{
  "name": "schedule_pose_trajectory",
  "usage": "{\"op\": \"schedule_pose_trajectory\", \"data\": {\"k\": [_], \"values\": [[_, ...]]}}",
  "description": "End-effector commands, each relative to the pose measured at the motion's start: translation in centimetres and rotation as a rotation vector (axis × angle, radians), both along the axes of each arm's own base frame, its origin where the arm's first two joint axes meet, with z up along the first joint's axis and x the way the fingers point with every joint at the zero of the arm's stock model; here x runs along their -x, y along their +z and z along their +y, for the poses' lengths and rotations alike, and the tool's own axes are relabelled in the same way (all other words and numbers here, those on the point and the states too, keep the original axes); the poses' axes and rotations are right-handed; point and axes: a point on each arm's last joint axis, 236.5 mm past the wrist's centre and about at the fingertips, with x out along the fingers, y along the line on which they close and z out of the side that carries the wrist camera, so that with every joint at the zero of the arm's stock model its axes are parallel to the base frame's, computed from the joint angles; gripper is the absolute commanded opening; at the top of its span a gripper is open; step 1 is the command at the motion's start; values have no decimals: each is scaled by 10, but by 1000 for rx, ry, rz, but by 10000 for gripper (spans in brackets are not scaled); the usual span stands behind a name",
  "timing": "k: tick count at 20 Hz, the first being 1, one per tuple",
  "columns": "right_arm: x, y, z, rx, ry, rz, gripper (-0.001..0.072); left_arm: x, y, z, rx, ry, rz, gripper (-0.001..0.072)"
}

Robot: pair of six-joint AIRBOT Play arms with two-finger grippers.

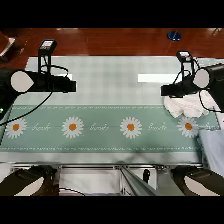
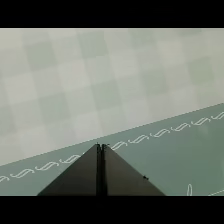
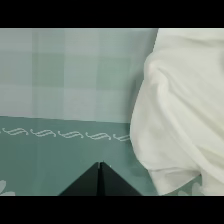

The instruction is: Fold the shirts.

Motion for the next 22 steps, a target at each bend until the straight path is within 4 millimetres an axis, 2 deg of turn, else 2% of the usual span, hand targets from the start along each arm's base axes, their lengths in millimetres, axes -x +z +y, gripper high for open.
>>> {"op": "schedule_pose_trajectory", "data": {"k": [1,12,15,17,18,19,20,21,22], "values": [[0,0,0,0,0,1,25,0,0,0,-1,-1,1,14],[0,0,0,-1,0,1,25,0,0,0,0,0,0,15],[-1,0,1,-2,0,-6,25,-6,4,-1,9,5,-28,15],[-16,7,0,3,7,-73,25,-14,11,-3,22,13,-73,14],[-24,11,-6,38,15,-111,29,-19,16,-3,31,17,-100,15],[-34,17,-23,116,16,-156,150,-25,20,-4,37,21,-129,18],[-43,24,-44,202,-20,-202,365,-32,22,-3,39,28,-159,122],[-50,31,-72,286,-99,-238,416,-39,23,-3,42,33,-180,472],[-50,33,-99,342,-173,-243,416,-45,19,-2,38,39,-191,509]]}}
